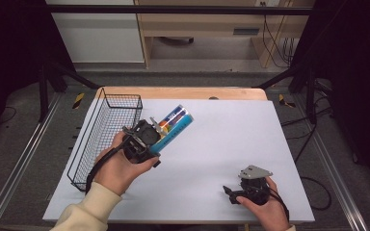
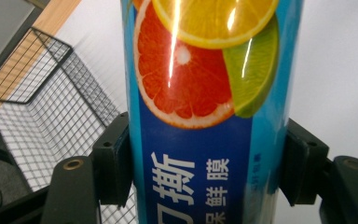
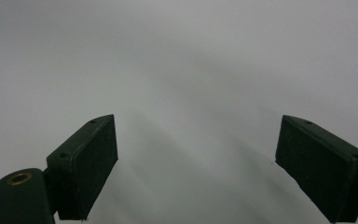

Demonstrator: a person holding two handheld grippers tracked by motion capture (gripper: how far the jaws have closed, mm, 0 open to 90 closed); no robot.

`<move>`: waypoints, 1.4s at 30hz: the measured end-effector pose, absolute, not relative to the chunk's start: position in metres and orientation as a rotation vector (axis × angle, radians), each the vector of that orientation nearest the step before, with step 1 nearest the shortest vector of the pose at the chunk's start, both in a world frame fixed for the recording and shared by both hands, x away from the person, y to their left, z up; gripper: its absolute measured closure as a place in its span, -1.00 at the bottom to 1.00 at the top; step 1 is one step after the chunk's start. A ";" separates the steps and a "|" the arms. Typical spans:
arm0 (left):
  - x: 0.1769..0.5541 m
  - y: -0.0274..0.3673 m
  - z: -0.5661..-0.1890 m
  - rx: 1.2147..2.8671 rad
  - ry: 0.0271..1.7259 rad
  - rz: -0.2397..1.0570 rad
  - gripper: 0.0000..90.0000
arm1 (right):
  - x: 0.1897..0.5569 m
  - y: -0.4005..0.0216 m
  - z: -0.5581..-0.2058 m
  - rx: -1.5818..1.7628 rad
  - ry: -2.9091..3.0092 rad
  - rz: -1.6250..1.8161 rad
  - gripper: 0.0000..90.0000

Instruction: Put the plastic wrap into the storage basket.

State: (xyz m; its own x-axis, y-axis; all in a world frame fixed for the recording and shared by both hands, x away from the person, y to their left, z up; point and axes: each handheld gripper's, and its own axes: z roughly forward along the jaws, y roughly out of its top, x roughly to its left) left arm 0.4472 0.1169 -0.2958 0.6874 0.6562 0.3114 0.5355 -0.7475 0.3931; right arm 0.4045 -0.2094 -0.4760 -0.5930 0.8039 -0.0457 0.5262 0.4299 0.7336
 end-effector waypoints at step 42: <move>0.448 0.219 -0.303 2.572 1.253 0.654 -0.29 | 0.404 -0.211 -0.476 1.144 2.294 0.964 -0.71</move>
State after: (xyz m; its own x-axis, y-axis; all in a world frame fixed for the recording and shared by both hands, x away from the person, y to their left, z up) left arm 0.4478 0.2188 -0.3035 0.5410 0.7861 0.2989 0.6949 -0.6180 0.3678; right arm 0.4042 -0.2112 -0.4761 -0.5849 0.8098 -0.0460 0.5337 0.4270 0.7299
